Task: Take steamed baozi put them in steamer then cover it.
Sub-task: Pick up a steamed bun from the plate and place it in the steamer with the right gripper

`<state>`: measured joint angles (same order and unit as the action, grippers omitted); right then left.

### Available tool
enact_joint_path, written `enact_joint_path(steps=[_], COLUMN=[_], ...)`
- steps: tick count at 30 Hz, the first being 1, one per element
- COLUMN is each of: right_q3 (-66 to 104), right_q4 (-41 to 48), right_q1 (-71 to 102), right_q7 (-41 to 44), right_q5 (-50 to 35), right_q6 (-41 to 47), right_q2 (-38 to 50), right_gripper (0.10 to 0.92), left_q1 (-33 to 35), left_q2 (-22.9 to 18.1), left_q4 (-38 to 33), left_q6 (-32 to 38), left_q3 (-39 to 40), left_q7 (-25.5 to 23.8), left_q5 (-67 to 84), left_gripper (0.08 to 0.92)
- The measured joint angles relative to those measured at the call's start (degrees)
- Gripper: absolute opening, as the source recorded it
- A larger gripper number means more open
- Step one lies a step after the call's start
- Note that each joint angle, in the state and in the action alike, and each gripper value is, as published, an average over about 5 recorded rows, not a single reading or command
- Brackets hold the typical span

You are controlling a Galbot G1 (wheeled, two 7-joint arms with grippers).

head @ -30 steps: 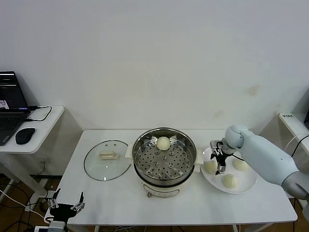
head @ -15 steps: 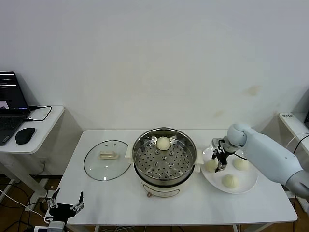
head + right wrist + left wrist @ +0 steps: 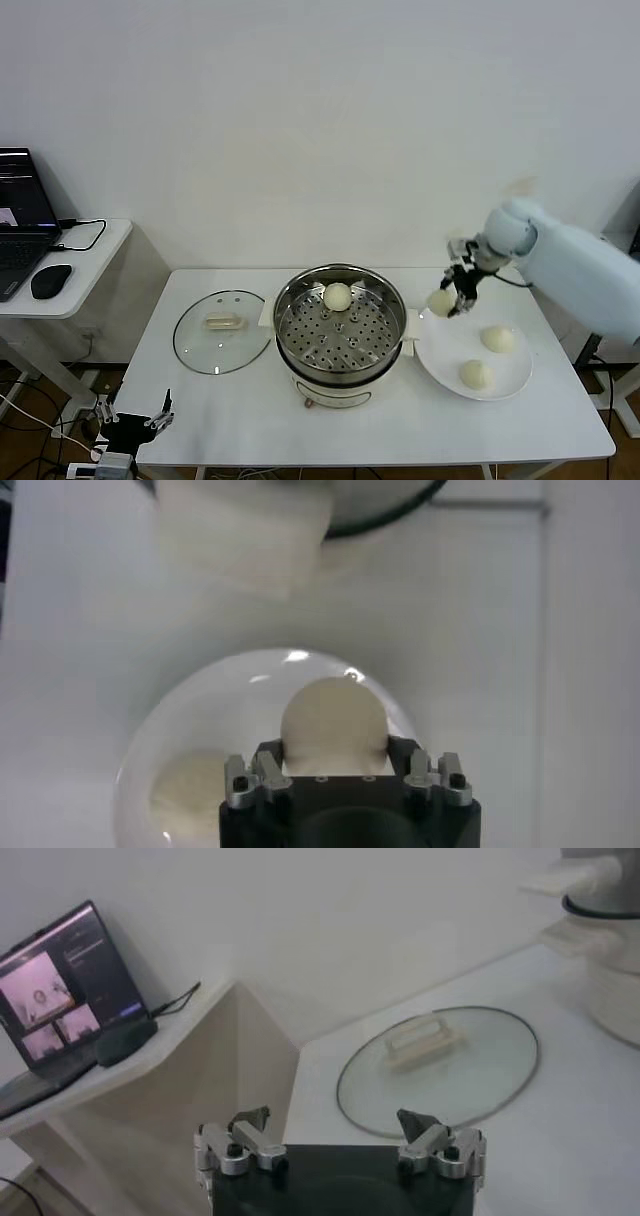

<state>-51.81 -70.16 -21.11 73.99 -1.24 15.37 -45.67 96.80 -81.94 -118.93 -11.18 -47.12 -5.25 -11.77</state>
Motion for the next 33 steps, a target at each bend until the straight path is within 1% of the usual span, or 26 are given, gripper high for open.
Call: enact_joint_path(steps=[6,13,24,33], right_q3=[-5.3,-8.8,-11.7,-13.9], right_q4=[-0.3,0.4,3.1,3.0], right_q1=[-7.7,-11.5,-10.9,-8.6], right_q7=[0.5,0.5,-0.4,-1.9], right_q5=[-4.0,-7.3,-9.6,-12.0], right_q6=[1.2,2.8,5.6,8.7], right_q2=[-4.2,-11.4,-22.6,-27.2], right_gripper=[0.636,0.636,0.636,0.636], left_q1=[-0.1,-0.2,-0.2,0.0], left_q2=[0.3,0.2,-0.4,-0.3], left_q4=[-0.5,-1.2,-2.4,-2.7], left_q6=[-0.1,-0.2,-0.4,-0.4], left_q3=[-0.4,-0.6,-0.8,-1.0], left_q7=[0.0,0.0,-0.1,0.0], left_q5=[0.5,1.0,1.4,1.7], left_gripper=[0.823,0.823,0.823,0.823])
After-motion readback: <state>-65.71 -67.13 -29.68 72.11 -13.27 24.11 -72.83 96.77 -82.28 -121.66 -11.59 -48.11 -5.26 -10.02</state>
